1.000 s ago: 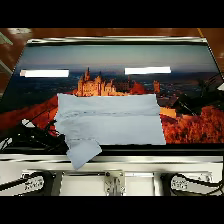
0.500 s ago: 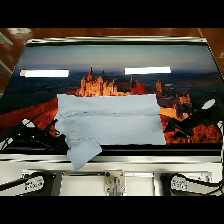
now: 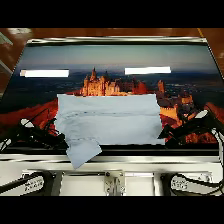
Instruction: Fold the shirts.
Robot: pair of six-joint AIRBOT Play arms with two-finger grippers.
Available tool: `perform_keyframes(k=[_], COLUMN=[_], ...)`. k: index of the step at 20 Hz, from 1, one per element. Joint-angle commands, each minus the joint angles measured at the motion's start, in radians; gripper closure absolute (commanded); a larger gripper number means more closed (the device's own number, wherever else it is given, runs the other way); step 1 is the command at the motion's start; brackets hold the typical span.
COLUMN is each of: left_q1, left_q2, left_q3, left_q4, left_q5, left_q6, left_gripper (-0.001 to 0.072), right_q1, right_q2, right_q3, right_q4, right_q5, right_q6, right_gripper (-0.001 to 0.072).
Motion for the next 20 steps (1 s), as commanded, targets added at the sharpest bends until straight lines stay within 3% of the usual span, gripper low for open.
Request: perform_keyframes(k=[1, 2, 3, 5, 8, 10, 14, 20], left_q1=[0.000, 0.000, 0.000, -0.001, 0.012, 0.030, 0.044, 0.042], left_q2=[0.011, 0.013, 0.016, 0.029, 0.035, 0.034, -0.027, -0.274], left_q3=[0.005, 0.011, 0.024, 0.082, 0.245, 0.371, 0.570, 0.814], left_q4=[0.000, 0.000, 0.000, -0.001, 0.007, 0.007, 0.007, -0.067], left_q5=[0.003, 0.003, 0.003, -0.001, -0.048, -0.058, -0.039, -0.032], left_q6=[0.000, 0.000, 0.001, 0.034, 0.060, 0.060, 0.033, -0.010], left_gripper=[0.0667, 0.0667, 0.0667, 0.0667, 0.0667, 0.0667, 0.0667, 0.0667], right_q1=[0.001, 0.001, 0.001, 0.001, 0.002, 0.042, 0.187, 0.247], right_q2=[-0.001, 0.000, 0.002, 0.021, 0.053, 0.053, -0.005, -0.222], right_q3=[-0.060, -0.063, -0.061, -0.048, 0.029, 0.125, 0.300, 0.566], right_q4=[0.074, 0.071, 0.086, 0.175, 0.299, 0.295, 0.201, 0.171], right_q5=[-0.067, -0.063, -0.059, -0.063, -0.105, -0.132, -0.322, -0.334], right_q6=[-0.013, -0.016, -0.041, -0.151, -0.177, -0.150, -0.042, 0.047], right_gripper=[0.0266, 0.0494, 0.0652, 0.0653, 0.0654, 0.0655, 0.0655, 0.0655])
